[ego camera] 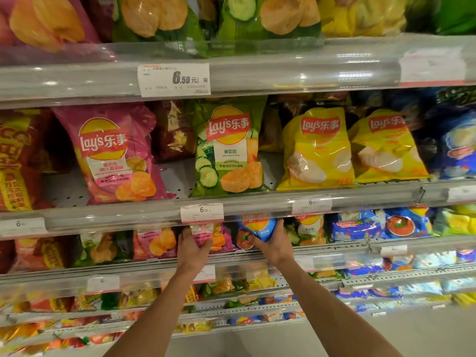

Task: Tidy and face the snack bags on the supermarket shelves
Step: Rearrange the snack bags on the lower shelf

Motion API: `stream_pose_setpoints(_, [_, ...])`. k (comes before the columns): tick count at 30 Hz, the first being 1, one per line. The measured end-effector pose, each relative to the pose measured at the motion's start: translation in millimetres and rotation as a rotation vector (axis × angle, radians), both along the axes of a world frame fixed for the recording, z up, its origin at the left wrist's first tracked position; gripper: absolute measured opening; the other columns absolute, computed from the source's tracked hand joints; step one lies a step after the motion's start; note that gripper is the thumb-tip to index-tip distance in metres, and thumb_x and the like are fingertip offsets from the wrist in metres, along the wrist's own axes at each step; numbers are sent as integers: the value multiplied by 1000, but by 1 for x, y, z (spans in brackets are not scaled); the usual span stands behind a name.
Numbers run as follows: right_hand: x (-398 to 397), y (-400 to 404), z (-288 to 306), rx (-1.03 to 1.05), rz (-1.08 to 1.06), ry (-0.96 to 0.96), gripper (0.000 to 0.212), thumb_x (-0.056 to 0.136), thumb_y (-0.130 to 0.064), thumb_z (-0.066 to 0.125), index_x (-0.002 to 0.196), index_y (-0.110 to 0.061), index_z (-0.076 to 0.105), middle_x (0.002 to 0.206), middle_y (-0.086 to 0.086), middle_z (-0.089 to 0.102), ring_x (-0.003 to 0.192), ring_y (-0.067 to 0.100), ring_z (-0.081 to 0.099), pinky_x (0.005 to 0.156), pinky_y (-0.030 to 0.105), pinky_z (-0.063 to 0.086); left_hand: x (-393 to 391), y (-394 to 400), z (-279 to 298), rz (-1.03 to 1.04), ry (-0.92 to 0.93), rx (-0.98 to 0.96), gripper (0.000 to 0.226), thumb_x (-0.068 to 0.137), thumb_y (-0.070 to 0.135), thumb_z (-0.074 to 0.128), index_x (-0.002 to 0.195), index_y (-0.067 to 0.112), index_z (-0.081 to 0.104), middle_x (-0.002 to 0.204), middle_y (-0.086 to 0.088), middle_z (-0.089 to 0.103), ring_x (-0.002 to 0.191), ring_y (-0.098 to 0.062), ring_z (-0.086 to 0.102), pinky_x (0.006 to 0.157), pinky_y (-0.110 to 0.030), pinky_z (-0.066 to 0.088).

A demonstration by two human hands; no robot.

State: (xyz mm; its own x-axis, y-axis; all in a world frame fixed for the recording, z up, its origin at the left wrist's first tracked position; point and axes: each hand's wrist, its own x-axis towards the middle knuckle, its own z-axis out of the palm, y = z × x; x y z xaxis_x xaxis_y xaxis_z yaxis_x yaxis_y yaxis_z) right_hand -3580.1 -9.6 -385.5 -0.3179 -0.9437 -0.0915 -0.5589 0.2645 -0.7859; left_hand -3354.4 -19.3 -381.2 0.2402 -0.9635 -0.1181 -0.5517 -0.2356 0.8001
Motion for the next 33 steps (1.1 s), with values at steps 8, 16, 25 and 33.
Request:
stream_pose_setpoints(8, [-2, -3, -2, 10, 15, -5, 81, 72, -45, 88, 130, -14, 40, 126, 12, 61, 114, 32, 60, 95, 45, 52, 2, -3, 3, -16, 7, 0, 66, 81, 30, 81, 133, 7, 48, 131, -17, 57, 126, -35, 53, 108, -52, 43])
stream_pose_setpoints(16, [-19, 17, -3, -113, 102, -47, 92, 75, -53, 84, 146, -11, 41, 138, 5, 56, 127, 23, 53, 103, 42, 48, -43, 24, 5, 112, -313, -327, 68, 81, 32, 79, 129, -6, 49, 129, -21, 47, 123, -39, 42, 106, -53, 41])
stream_pose_setpoints(25, [-79, 57, 0, -345, -115, 3, 26, 95, -39, 67, 114, -22, 66, 104, -6, 69, 95, 11, 67, 76, 18, 48, -112, 28, 0, -43, -157, -384, 58, 83, 46, 70, 125, 8, 57, 127, -6, 52, 125, -24, 42, 108, -43, 42])
stream_pose_setpoints(33, [-128, 26, -2, -136, -80, -9, 97, 72, -45, 89, 145, -9, 38, 133, 6, 51, 128, 25, 43, 106, 44, 44, -137, -3, -12, -38, 131, -56, 105, 60, 56, 89, 142, 15, 37, 137, -5, 54, 128, -23, 52, 106, -37, 45])
